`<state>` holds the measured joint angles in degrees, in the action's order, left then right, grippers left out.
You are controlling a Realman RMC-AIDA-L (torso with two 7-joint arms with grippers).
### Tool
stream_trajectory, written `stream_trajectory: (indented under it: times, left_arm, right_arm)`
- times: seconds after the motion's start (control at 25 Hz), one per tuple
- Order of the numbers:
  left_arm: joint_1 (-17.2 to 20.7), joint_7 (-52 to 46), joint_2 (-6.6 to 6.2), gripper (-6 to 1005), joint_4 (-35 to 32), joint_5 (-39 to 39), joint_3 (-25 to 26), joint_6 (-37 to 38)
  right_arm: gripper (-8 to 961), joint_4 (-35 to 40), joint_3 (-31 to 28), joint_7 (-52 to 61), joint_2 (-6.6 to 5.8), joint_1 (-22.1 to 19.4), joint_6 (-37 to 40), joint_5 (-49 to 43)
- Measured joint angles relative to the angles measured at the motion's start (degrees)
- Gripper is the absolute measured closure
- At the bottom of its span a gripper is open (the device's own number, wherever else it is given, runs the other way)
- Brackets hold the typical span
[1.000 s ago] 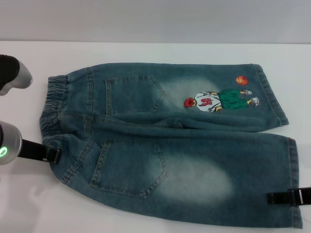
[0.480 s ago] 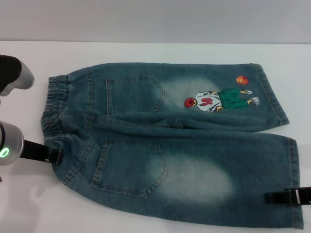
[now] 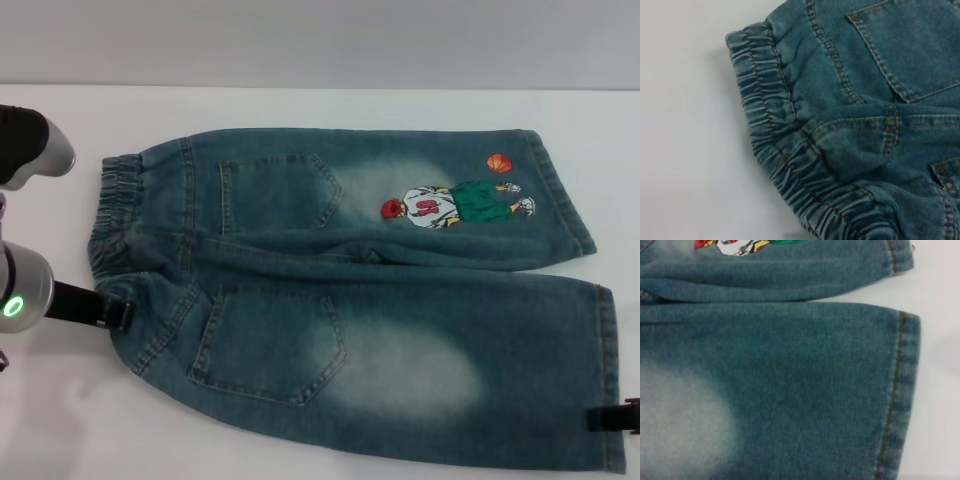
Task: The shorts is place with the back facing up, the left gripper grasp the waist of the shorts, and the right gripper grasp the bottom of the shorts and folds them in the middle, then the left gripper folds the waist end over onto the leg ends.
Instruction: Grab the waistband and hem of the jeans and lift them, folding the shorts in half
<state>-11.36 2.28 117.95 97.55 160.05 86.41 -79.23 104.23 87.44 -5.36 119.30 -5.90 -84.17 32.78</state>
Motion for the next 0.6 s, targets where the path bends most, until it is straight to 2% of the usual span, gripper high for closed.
stream_trajectory:
  times: [0.24,0.6]
  left_arm:
    - [-1.1,-0.1,0.0,796,-1.2,0.0,0.1,0.4]
    - [-1.6,-0.5,0.08,796,-1.5,0.0,0.0,1.1]
  right_arm:
    - [439,-1.2,2.3,0.0,0.14,-0.1,0.2,0.5]
    - [456,-1.5,2.5,-0.3,0.13,-0.1,-0.4,2.5]
